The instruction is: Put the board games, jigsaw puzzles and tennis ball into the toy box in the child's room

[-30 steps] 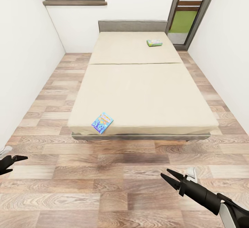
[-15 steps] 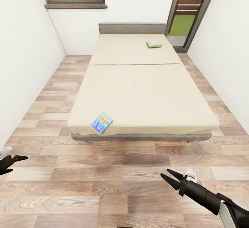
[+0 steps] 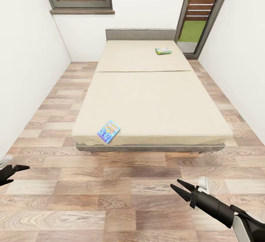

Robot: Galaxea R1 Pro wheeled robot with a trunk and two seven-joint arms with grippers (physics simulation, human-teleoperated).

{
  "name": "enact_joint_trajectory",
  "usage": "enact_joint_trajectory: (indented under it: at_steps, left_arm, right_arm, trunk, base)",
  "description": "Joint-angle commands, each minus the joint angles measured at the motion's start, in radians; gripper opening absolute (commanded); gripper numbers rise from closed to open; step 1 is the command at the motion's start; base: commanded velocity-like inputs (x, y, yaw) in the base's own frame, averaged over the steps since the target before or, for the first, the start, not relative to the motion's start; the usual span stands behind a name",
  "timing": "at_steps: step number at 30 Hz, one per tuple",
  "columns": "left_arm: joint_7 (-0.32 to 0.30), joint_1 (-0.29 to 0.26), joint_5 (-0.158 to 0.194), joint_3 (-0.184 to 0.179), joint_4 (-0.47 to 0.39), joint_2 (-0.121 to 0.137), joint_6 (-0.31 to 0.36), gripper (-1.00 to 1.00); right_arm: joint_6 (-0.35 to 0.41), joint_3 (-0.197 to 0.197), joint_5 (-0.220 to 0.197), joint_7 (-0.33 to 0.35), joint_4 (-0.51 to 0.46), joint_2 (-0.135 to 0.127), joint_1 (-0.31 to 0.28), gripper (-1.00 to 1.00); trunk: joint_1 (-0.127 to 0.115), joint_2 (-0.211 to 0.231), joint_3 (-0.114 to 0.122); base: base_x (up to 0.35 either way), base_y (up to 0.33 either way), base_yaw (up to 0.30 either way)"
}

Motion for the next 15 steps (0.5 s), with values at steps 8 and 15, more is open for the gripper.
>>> enact_joint_trajectory:
  at_steps: [8, 15]
  left_arm:
    - [-0.003, -0.001, -0.003, 0.005, 0.0, 0.0, 0.004, 1.0]
    - [-0.003, -0.001, -0.003, 0.005, 0.0, 0.0, 0.004, 1.0]
  right_arm:
    - [0.007, 0.0, -0.006, 0.0, 0.0, 0.0, 0.0, 1.0]
    - [0.008, 0.0, -0.006, -0.011, 0.0, 0.0, 0.0, 1.0]
  trunk:
    - [0.0, 0.0, 0.013]
    - [0.0, 0.0, 0.024]
  base:
    - [0.0, 0.0, 0.0]
    - [0.0, 0.0, 0.0]
